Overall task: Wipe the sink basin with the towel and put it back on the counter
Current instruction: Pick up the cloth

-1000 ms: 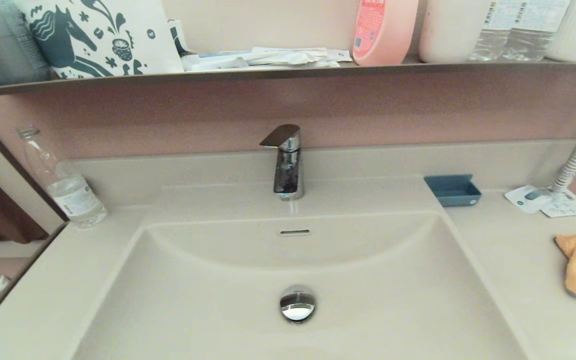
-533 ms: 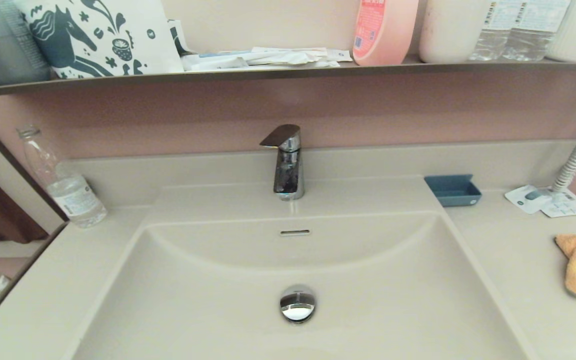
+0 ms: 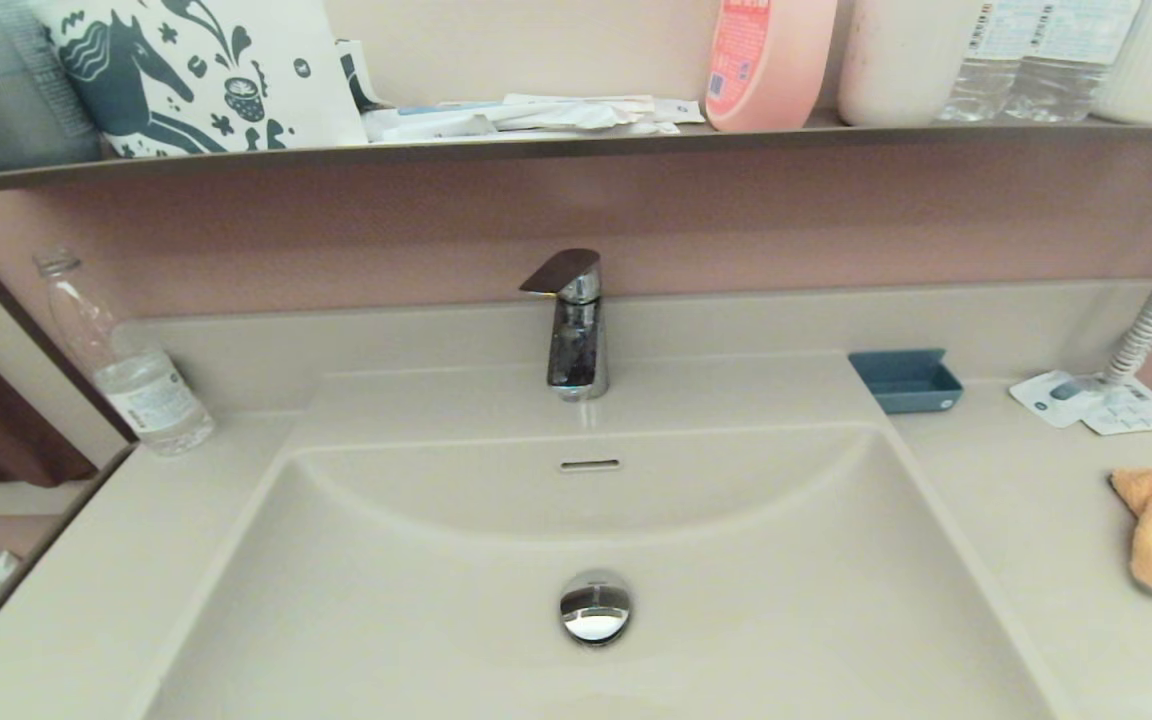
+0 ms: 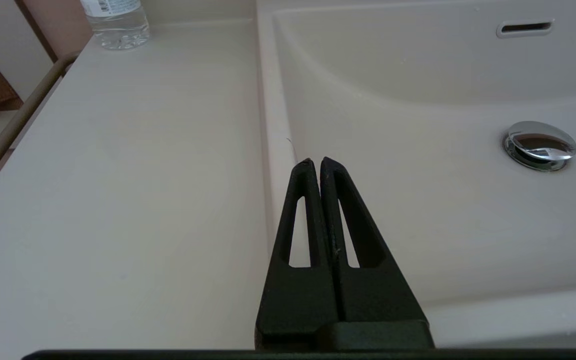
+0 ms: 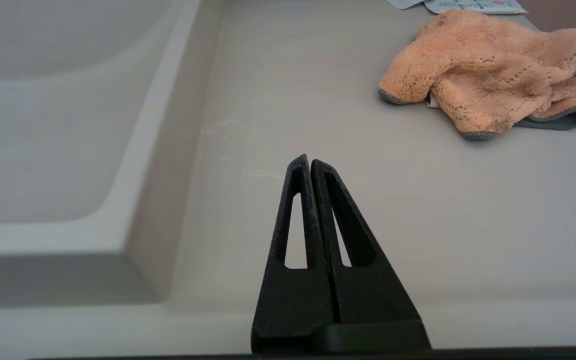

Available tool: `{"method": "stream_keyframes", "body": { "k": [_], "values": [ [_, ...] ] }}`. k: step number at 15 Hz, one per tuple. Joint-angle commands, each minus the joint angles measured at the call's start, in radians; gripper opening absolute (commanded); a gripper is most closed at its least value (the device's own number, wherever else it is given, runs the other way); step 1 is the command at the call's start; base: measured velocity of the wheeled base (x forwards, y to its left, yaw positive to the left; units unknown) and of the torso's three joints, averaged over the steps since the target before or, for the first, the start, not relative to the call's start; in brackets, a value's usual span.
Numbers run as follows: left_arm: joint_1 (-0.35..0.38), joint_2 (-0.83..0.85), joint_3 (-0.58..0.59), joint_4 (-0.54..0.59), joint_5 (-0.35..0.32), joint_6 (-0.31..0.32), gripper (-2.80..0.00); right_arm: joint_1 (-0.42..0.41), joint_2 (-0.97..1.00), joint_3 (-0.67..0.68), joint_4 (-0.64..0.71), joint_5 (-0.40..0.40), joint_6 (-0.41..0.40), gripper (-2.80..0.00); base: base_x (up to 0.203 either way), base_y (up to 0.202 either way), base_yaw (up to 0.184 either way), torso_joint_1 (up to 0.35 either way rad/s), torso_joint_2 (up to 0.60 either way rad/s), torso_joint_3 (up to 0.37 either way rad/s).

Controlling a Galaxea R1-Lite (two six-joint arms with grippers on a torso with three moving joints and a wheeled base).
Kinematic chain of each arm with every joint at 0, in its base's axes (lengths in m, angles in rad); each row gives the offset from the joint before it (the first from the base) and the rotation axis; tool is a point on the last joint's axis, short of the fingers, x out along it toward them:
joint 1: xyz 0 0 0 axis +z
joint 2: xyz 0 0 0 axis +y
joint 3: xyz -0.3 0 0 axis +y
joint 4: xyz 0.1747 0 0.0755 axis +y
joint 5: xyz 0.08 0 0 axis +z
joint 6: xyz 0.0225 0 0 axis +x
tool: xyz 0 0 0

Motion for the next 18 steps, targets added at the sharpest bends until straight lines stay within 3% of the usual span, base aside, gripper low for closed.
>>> {"method": "stream_keyframes", "body": {
  "k": [1,8,10,15,18],
  "values": [
    [-0.001,0.002,0.0,-0.001,0.0,0.0,-2.8,0.0,0.0,0.0,0.0,0.0,0.0,-2.8,0.0,0.0,0.0,0.0,0.0,0.0],
    [-0.001,0.002,0.0,0.0,0.0,0.0,-2.8,0.0,0.0,-0.013,0.013,-0.001,0.002,-2.8,0.0,0.0,0.0,0.0,0.0,0.0],
    [0.0,0.002,0.0,0.0,0.0,0.0,-2.8,0.0,0.025,-0.088,0.046,0.0,0.0,-2.8,0.0,0.0,0.0,0.0,0.0,0.0],
    [0.0,0.002,0.0,0.0,0.0,0.0,-2.8,0.002,0.299,-0.308,0.086,-0.031,0.001,-2.8,0.0,0.0,0.0,0.0,0.0,0.0],
    [-0.001,0.002,0.0,0.0,0.0,0.0,-2.8,0.001,0.555,-0.401,0.086,-0.152,-0.005,-2.8,0.0,0.0,0.0,0.0,0.0,0.0]
  ]
}}
